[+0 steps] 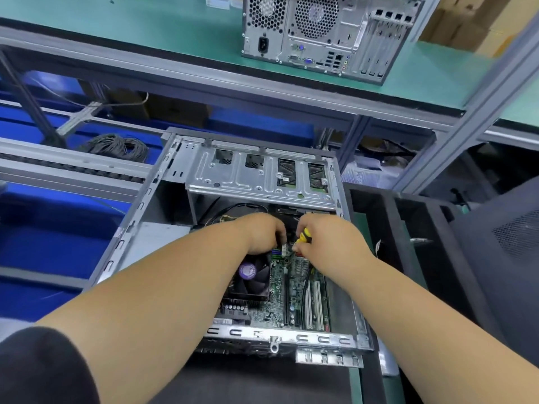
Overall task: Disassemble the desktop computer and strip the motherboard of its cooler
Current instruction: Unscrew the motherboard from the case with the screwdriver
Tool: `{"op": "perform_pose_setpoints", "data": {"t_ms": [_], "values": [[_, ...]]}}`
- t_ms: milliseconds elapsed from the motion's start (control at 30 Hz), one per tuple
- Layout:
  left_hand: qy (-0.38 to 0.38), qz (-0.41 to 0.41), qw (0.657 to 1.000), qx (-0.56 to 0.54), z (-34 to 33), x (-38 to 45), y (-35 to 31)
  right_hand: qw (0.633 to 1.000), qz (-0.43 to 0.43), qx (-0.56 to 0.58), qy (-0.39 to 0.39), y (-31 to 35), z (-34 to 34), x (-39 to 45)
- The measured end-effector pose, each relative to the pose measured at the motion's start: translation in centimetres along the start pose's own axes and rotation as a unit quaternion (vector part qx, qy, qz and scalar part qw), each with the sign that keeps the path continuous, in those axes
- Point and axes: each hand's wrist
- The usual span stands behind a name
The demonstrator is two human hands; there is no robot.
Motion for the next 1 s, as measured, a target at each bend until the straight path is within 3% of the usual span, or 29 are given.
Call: {"op": "perform_pose_setpoints", "data": {"t_ms": [1000], "values": [[0.042,-0.015,0.998,0.037,0.64,-0.01,-0.68,0.999,0.009,-0.041,0.009,0.05,0.09,-0.24]]}}
Point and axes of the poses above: each hand's wrist, its own x-axis towards the middle knuckle, its own z-axis out of the back of the hand, y = z × x, and after that the axes turned 5 degrees about -z, right-handed
